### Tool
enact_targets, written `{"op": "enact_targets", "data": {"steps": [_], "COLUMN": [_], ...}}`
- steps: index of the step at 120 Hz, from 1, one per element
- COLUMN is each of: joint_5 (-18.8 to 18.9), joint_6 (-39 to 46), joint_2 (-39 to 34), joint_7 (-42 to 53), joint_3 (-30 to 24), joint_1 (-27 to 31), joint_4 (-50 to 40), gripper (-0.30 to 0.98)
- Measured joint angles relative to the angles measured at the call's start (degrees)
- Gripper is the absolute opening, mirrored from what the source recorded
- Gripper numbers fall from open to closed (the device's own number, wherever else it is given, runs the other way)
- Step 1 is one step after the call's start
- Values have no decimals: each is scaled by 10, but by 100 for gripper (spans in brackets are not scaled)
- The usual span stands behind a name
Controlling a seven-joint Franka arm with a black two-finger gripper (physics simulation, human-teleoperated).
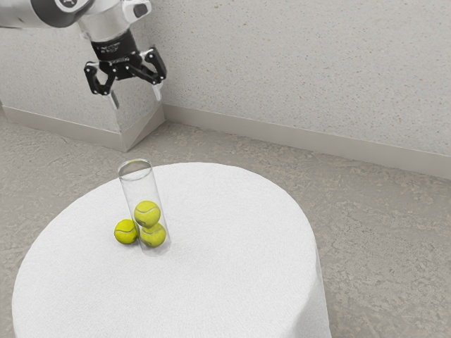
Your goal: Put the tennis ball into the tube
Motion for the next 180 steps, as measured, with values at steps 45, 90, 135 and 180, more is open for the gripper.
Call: {"op": "enact_targets", "data": {"steps": [45, 90, 135, 180], "joint_5": [22, 25, -18, -102], "joint_6": [-41, -17, 149, 351], "joint_2": [-58, -140, -77, -12], "joint_7": [163, -132, -353, -425], "joint_3": [2, 9, 10, 9], "joint_1": [9, 77, 146, 174], "joint_4": [-31, -199, -308, -421], "gripper": [69, 69, 69, 69]}}
